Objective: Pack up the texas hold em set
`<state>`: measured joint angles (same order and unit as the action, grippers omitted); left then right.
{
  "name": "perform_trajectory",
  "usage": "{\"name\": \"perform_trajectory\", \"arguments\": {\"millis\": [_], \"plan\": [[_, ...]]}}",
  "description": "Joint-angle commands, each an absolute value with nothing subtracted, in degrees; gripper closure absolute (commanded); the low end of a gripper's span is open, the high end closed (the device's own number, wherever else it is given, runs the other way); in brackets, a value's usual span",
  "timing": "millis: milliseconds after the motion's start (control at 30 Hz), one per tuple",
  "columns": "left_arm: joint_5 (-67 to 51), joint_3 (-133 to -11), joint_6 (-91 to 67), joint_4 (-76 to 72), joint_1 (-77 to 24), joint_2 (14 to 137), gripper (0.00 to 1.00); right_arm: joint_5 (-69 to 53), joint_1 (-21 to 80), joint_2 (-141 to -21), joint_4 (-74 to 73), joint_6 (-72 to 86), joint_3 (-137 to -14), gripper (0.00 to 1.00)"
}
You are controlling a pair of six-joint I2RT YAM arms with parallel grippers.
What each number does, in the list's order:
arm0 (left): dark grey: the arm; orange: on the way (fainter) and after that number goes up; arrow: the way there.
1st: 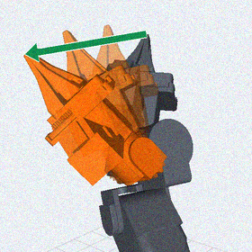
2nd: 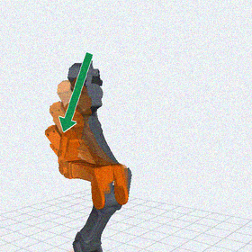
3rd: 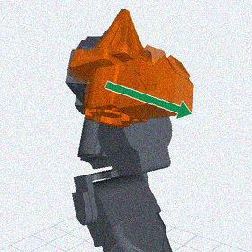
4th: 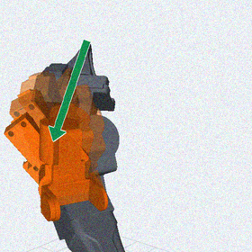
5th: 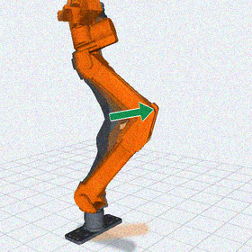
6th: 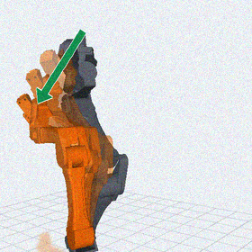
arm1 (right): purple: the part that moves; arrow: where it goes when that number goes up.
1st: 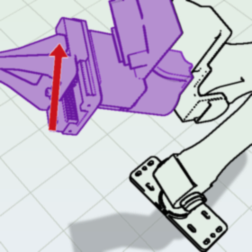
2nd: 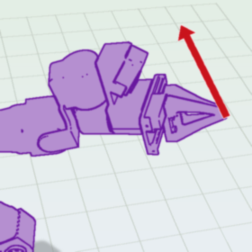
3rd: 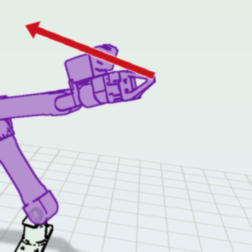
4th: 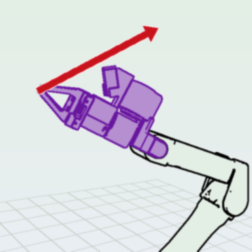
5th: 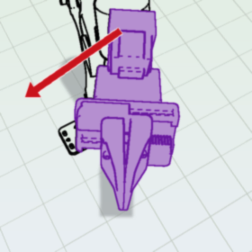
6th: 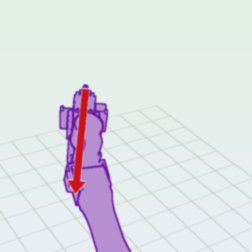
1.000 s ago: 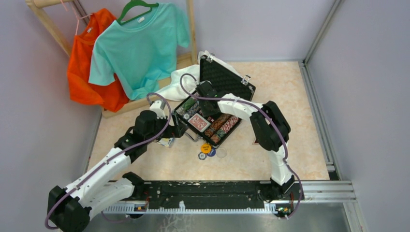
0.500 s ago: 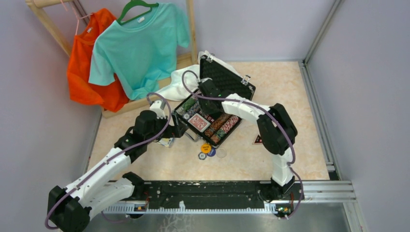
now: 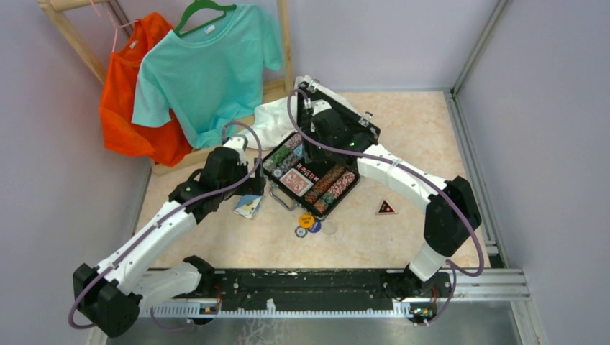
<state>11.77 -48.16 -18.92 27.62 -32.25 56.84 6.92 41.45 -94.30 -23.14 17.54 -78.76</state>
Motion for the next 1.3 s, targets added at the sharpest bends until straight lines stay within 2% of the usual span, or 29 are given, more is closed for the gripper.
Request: {"name": "perform_trajectory", "arguments": {"millis": [0,200,333,600,800,967,1267], "plan": [[13.96,-48.29,-7.35,35.18,-32.06,59.74,0.01,5.01,41.04,-90.97,-19.55,16.19,-76.57,0.51],[10.09,-49.63,0.94,34.02,-30.71,67.15,0.01,3.49,40.42,-90.35,-17.82,13.78,-75.62,0.47],[2.41,-50.11,3.56,35.05,-27.8,72.52,0.01,1.1,39.31,-89.86,-16.95,13.28,-74.0,0.46],[-2.75,-51.06,6.75,34.06,-24.04,76.84,0.01,-2.47,37.81,-89.97,-14.25,14.05,-68.76,0.46],[-2.18,-53.77,6.45,37.03,-23.47,85.64,0.01,-3.46,37.32,-90.35,-13.66,14.06,-68.2,0.46],[-2.23,-54.14,6.59,37.23,-23.42,87.79,0.01,-4.16,36.87,-90.57,-13.37,14.06,-68.2,0.46],[-1.42,-55.2,6.3,38.59,-23.51,91.68,0.12,-4.32,36.65,-90.9,-13.16,14.16,-68.04,0.46]]}}
